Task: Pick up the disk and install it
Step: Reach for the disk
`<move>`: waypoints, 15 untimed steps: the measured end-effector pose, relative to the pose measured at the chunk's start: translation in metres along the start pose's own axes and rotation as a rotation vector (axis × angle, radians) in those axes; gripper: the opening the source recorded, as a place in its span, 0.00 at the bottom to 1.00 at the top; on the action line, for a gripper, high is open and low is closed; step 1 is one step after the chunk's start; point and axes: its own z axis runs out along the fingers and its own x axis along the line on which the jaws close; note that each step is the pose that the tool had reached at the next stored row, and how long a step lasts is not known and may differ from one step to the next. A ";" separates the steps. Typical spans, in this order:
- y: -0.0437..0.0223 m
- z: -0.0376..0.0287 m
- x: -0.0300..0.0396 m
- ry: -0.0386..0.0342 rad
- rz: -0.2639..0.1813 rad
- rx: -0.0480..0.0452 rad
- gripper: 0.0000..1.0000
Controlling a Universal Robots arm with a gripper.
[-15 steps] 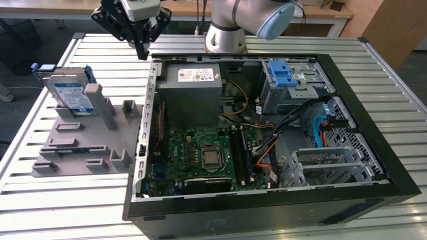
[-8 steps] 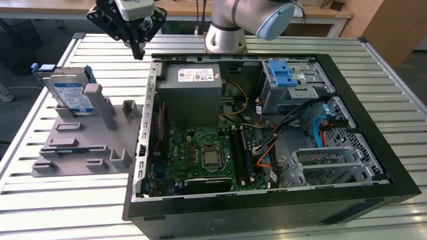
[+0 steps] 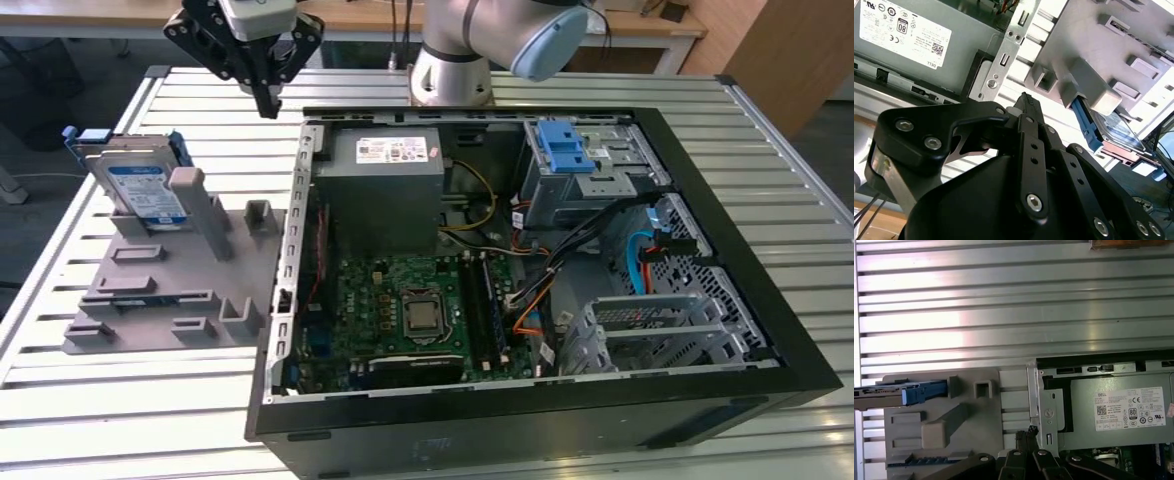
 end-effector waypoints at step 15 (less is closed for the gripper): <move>0.0037 0.0015 0.0126 0.0101 0.000 0.0008 0.11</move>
